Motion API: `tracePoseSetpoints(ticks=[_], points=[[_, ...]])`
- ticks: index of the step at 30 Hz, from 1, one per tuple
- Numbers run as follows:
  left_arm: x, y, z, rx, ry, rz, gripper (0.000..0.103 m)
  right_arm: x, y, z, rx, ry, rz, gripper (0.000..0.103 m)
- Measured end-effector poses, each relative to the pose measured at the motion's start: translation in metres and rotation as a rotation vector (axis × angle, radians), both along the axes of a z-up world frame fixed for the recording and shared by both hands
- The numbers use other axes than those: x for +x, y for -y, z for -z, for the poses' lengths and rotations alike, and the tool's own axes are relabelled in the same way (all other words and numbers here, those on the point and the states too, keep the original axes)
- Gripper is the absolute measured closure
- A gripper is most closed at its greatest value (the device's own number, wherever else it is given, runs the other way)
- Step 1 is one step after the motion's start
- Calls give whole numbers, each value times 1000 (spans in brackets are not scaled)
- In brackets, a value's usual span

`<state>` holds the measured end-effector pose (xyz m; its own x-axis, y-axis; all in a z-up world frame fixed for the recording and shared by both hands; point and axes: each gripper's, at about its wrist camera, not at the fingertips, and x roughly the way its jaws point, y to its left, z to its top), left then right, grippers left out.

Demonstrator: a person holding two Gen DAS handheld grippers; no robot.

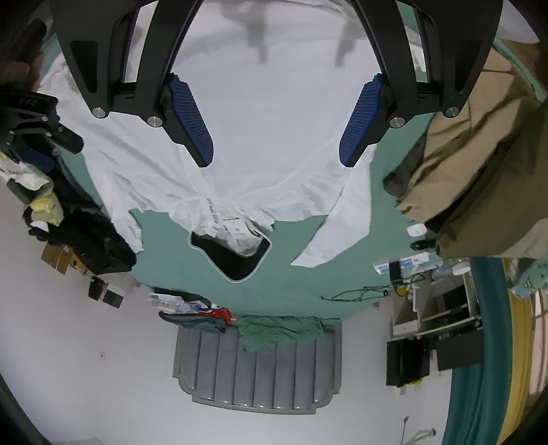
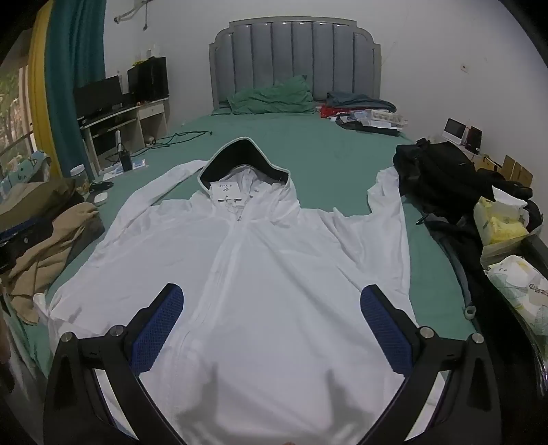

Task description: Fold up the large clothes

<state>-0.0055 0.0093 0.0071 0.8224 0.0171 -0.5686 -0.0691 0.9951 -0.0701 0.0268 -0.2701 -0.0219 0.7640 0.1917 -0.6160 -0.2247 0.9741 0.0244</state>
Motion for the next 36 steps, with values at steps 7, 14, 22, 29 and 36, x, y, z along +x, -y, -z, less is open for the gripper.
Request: tracePoseSetpoints(ticks=[7, 14, 22, 29, 36], points=[[-1, 3, -1, 3, -2, -5, 24, 4, 10, -5, 18, 0, 1, 1], [-6, 10, -6, 6, 5, -10, 24, 1, 10, -6, 21, 6, 1, 1], [-11, 13, -13, 3, 12, -18, 24, -1, 11, -7, 22, 6, 2, 1], [-11, 14, -13, 2, 11, -18, 24, -3, 12, -8, 23, 3, 1, 1], [-11, 15, -14, -5, 1, -16, 24, -4, 12, -8, 22, -1, 0, 1]])
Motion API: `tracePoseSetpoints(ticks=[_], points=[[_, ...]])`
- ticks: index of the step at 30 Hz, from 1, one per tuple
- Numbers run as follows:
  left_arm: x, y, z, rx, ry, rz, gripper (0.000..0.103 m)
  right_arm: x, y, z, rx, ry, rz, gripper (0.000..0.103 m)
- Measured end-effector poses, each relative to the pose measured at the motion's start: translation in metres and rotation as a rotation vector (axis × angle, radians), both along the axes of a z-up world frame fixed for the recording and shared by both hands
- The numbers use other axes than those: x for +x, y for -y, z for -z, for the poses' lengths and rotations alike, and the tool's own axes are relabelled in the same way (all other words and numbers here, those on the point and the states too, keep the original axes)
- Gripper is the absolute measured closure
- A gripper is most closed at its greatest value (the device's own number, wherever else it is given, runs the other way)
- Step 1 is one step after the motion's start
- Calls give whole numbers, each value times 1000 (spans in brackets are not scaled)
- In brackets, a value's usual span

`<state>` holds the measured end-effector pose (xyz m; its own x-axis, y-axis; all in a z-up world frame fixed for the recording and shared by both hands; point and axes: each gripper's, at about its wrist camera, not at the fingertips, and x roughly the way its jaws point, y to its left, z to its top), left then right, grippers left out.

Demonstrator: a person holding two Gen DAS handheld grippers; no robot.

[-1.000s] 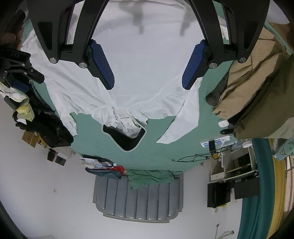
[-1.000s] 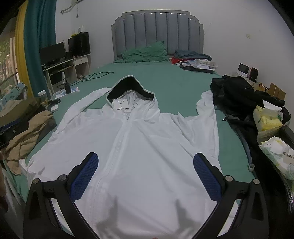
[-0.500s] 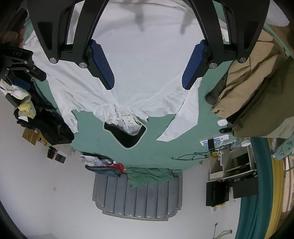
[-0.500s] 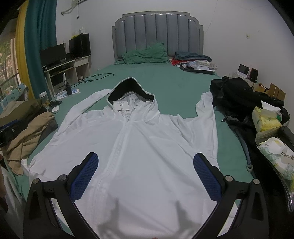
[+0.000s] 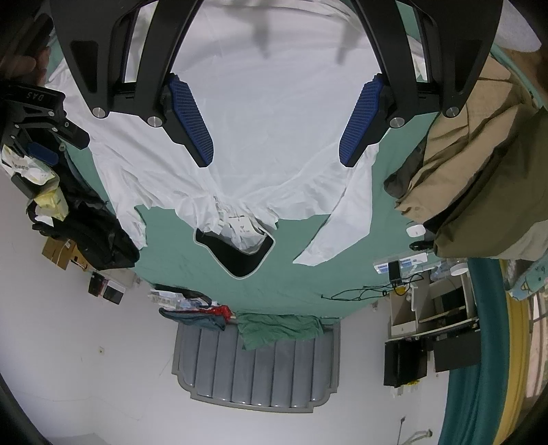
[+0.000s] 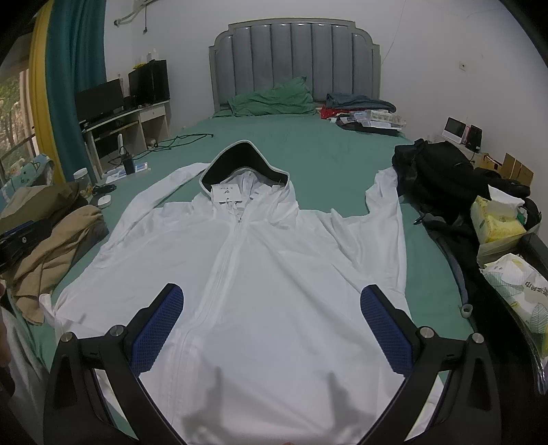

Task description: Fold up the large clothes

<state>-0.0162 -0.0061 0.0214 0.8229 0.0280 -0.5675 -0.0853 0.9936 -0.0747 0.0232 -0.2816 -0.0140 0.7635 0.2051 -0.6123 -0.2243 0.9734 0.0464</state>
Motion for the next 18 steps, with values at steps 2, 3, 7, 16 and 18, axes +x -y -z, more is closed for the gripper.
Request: tracePoseSetpoints(ticks=[2, 3, 7, 16, 18], points=[[0, 0, 1, 0, 0, 2, 24, 0, 0, 0, 0, -1, 0, 1], [1, 0, 1, 0, -1, 1, 24, 0, 0, 1, -1, -1, 0, 1], [1, 0, 1, 0, 0, 1, 24, 0, 0, 1, -1, -2, 0, 1], [2, 0, 4, 7, -1, 9, 24, -1, -1, 2, -4, -6, -2, 1], [2, 0, 5, 6, -1, 10, 24, -1, -1, 2, -5, -4, -2, 1]])
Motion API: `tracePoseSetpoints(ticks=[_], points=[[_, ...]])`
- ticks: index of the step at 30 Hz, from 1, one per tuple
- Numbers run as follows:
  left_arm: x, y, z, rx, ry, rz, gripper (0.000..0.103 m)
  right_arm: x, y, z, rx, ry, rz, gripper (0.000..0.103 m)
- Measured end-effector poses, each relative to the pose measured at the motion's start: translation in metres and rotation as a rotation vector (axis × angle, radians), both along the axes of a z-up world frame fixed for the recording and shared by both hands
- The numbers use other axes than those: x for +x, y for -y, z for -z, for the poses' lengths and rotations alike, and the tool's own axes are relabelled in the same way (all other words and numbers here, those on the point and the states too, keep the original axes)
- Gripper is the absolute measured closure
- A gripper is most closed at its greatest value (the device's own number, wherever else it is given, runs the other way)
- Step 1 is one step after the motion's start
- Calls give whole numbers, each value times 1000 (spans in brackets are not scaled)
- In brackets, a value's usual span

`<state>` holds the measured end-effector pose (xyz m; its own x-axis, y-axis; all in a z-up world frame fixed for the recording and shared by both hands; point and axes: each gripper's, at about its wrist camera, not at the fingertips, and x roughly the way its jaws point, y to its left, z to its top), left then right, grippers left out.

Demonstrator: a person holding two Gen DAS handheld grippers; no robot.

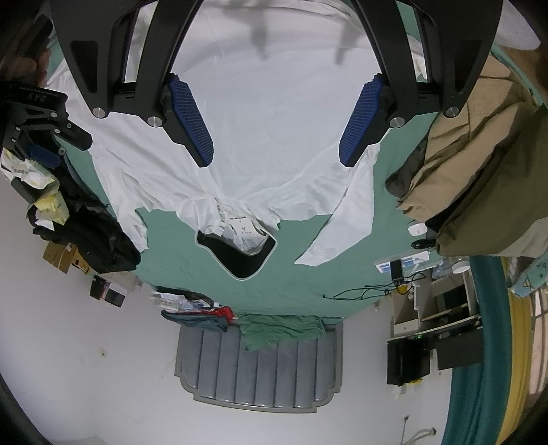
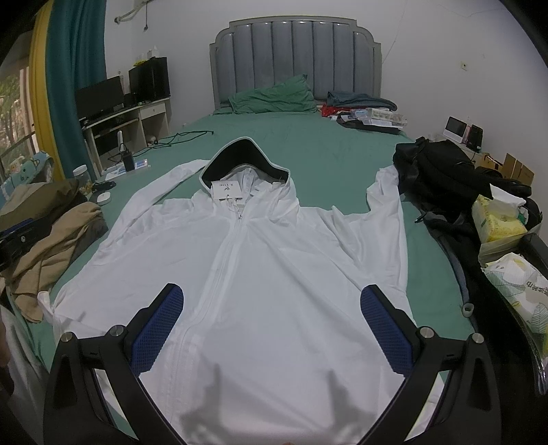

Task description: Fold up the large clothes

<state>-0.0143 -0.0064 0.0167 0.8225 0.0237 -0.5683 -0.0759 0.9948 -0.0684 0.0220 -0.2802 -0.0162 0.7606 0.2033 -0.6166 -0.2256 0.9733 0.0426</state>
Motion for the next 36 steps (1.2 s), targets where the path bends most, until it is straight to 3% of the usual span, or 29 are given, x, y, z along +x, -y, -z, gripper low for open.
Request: tracePoseSetpoints(ticks=[17, 21, 27, 36], points=[[10, -7, 11, -30, -17, 10, 24, 9, -1, 12, -22, -35, -6, 1], [24, -14, 20, -35, -63, 24, 24, 13, -3, 19, -34, -57, -9, 1], [64, -44, 42, -40, -178, -46, 24, 25, 0, 29, -50, -87, -9, 1], [164, -94, 74, -11, -285, -38, 24, 84, 4, 38, -119, -121, -39, 1]])
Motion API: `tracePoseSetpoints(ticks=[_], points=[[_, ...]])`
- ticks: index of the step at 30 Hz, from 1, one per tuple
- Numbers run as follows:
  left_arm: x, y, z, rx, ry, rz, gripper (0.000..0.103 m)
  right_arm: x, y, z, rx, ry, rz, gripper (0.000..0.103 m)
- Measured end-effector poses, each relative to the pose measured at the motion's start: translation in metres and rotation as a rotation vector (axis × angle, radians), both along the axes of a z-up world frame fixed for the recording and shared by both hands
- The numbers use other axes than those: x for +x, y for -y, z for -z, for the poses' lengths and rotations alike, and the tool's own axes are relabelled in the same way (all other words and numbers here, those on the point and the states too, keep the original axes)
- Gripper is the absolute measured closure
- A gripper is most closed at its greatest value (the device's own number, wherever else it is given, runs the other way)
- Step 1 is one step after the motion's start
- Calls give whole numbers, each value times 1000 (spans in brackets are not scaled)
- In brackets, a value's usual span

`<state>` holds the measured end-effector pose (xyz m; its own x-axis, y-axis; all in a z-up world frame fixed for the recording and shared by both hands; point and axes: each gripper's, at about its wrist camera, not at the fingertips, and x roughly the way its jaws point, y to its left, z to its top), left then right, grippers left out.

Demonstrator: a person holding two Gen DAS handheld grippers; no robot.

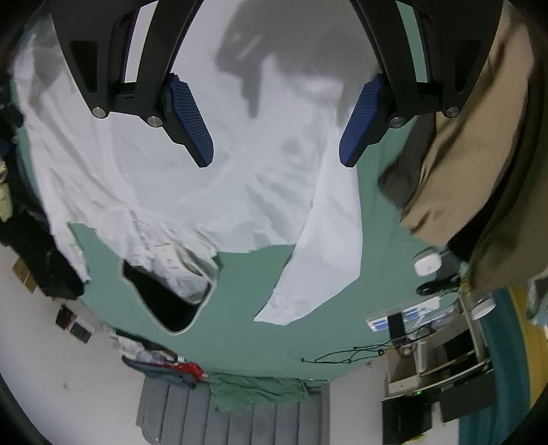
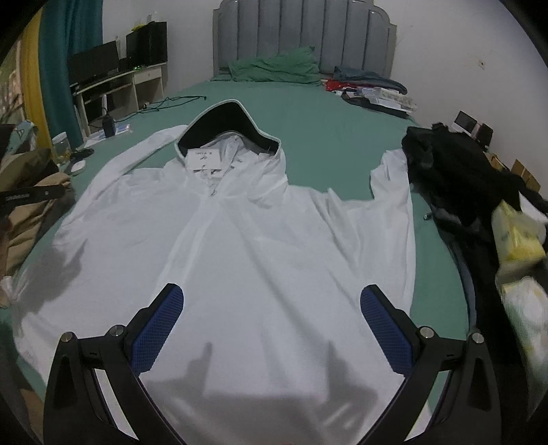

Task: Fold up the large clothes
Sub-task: 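Reach the left gripper to the jacket sleeve cuff and close on it, then carry the held sleeve with the left gripper across the body toward the hood, release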

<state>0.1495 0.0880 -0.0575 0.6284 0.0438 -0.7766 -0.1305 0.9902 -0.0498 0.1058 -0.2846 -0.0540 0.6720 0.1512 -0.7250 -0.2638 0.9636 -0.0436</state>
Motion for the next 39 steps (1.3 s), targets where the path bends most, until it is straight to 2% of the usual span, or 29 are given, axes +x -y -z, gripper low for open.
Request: tracePoseSetpoints(ticks=[8, 11, 16, 20, 21, 22, 23, 24, 25, 29, 33, 39], points=[[107, -18, 37, 45, -61, -14, 24, 77, -1, 6, -31, -32, -33, 1], [152, -22, 55, 52, -122, -26, 30, 105, 1, 10, -32, -46, -33, 1], [220, -31, 81, 81, -203, -49, 31, 129, 10, 26, -7, -72, -22, 1], [254, -33, 86, 99, -166, -41, 31, 128, 16, 40, -20, -105, -33, 1], [259, -35, 86, 85, -151, -38, 36, 127, 17, 42, -17, -112, -32, 1], [262, -37, 87, 57, -137, -32, 46, 128, 19, 42, -11, -116, -32, 1], [263, -38, 86, 54, -126, -31, 63, 129, 21, 43, -3, -119, -30, 1], [263, -35, 85, 75, -118, -30, 75, 129, 23, 43, 5, -123, -28, 1], [264, -34, 85, 84, -116, -31, 100, 128, 24, 43, 11, -124, -27, 1], [248, -34, 76, 7, -92, -32, 101, 126, 28, 36, 32, -110, -24, 1], [210, -18, 41, -29, -31, 18, 101, 120, 33, 22, 59, -84, -25, 1], [142, 13, -6, -108, 1, 99, 101, 98, 42, 2, 114, -58, -21, 1]])
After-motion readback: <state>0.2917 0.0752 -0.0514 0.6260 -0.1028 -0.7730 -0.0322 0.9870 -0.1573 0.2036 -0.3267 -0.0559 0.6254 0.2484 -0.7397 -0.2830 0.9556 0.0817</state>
